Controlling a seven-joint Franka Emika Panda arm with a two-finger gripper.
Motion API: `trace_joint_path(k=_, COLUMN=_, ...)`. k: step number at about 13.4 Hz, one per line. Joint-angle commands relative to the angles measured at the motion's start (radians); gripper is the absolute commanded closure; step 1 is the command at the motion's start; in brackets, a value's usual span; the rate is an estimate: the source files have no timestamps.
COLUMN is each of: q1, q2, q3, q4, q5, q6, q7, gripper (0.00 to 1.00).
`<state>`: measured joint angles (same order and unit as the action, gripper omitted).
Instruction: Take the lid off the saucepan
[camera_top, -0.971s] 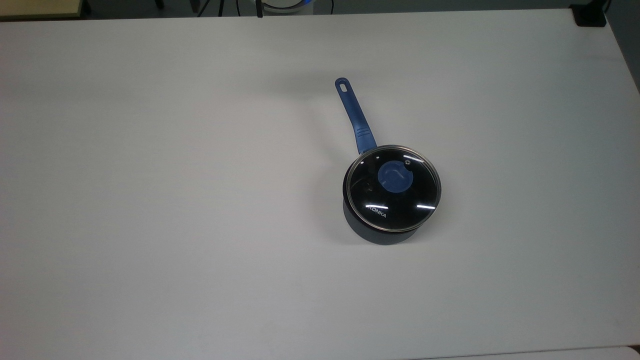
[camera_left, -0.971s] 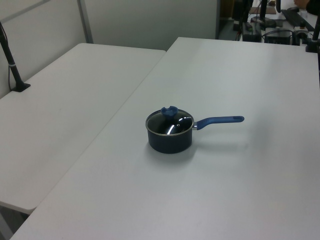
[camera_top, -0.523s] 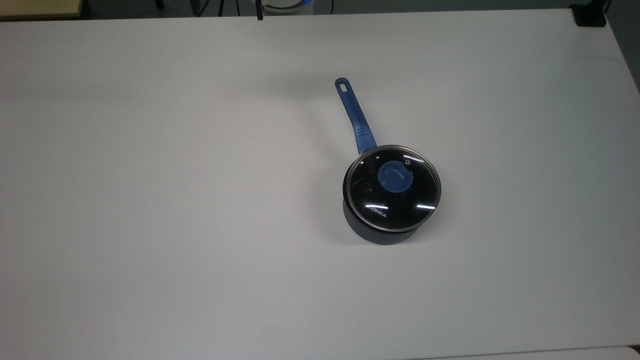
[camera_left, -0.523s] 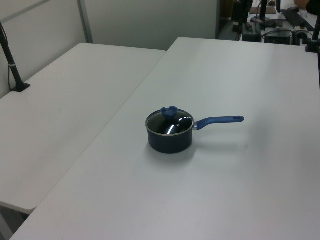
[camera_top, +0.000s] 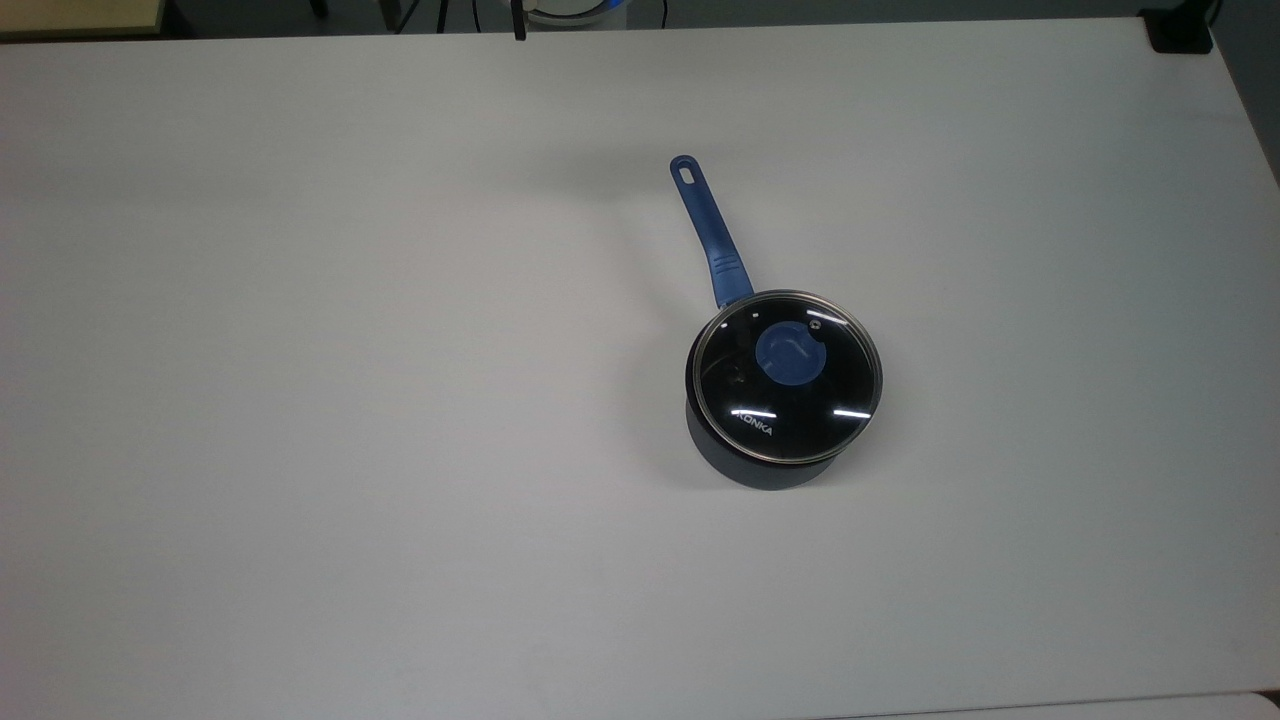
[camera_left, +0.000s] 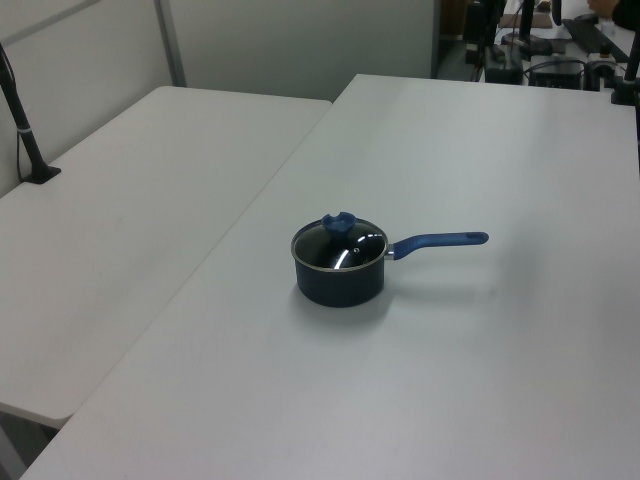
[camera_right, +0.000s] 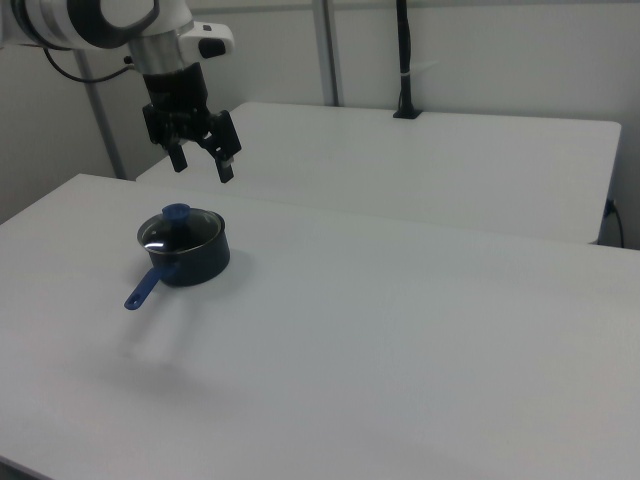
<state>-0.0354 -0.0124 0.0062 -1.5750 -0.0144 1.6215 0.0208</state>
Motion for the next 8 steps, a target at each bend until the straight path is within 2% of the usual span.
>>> trace_joint_path(k=1, q1=0.009, q2=-0.008, q3=-0.011, q4=-0.013, q5=0.024, q6=0.023, q7=-0.019, gripper=0.0)
trace_joint_path(k=8, q1=0.009, q2=0.003, q3=-0.011, q4=-0.013, q5=0.02, q6=0.031, q7=-0.025, gripper=0.0)
